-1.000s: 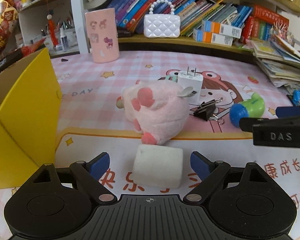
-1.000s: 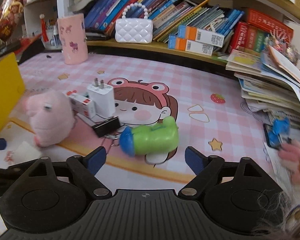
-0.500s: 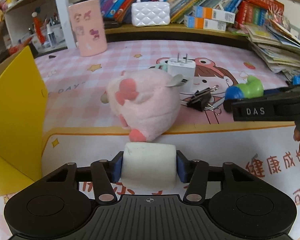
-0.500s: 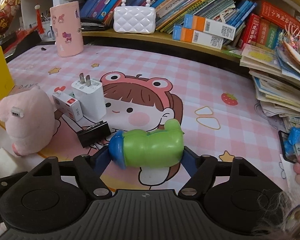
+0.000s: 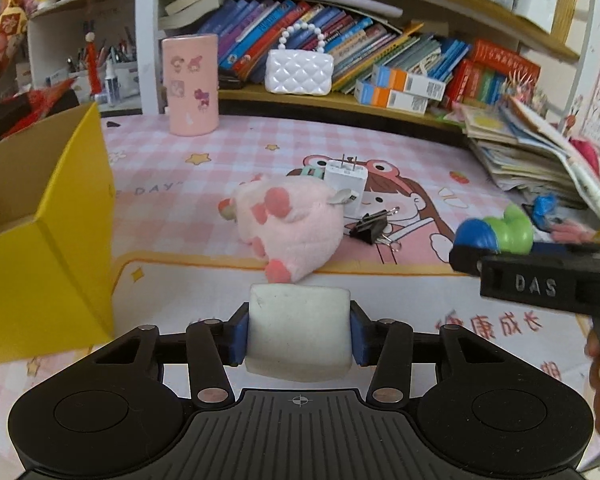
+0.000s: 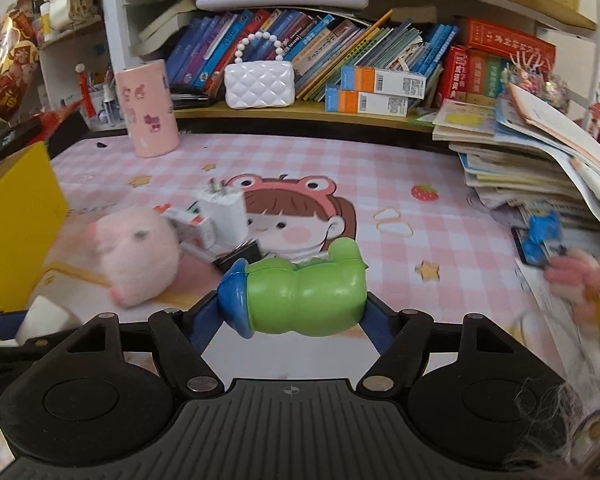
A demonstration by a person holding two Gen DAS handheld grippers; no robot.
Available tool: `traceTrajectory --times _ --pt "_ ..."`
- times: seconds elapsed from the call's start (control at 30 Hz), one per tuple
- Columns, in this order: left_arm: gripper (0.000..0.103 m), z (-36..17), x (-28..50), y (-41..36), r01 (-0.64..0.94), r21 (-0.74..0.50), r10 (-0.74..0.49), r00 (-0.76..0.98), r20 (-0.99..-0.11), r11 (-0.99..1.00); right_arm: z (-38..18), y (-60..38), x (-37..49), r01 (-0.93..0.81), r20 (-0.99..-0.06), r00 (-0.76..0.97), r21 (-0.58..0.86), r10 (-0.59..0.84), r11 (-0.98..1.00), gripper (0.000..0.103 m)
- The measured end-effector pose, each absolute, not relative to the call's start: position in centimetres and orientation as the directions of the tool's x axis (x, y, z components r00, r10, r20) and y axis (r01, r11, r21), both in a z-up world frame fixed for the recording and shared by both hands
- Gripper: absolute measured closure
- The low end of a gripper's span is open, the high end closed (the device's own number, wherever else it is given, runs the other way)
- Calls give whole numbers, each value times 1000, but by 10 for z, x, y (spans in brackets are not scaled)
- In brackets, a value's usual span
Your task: Organize objects
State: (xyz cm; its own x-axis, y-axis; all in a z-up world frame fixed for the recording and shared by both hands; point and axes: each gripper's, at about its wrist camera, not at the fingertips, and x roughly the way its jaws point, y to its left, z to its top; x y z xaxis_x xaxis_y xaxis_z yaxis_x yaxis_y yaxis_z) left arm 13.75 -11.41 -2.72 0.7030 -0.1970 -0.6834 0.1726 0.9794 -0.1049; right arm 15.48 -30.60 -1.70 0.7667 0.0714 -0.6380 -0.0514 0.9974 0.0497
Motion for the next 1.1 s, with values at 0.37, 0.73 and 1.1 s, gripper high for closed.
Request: traceTrajectory --times 0.37,0.73,1.1 --pt "57 -19 85 -66 196 -160 -252 697 -671 967 -19 -267 78 -2 -682 730 59 42 998 32" --pt "57 -21 38 -16 217 -171 -273 669 -692 961 -27 -204 25 2 -728 684 61 43 998 32" --pt "57 -20 10 31 223 -171 -278 672 -686 960 -31 -146 -4 -41 -738 672 55 68 998 32"
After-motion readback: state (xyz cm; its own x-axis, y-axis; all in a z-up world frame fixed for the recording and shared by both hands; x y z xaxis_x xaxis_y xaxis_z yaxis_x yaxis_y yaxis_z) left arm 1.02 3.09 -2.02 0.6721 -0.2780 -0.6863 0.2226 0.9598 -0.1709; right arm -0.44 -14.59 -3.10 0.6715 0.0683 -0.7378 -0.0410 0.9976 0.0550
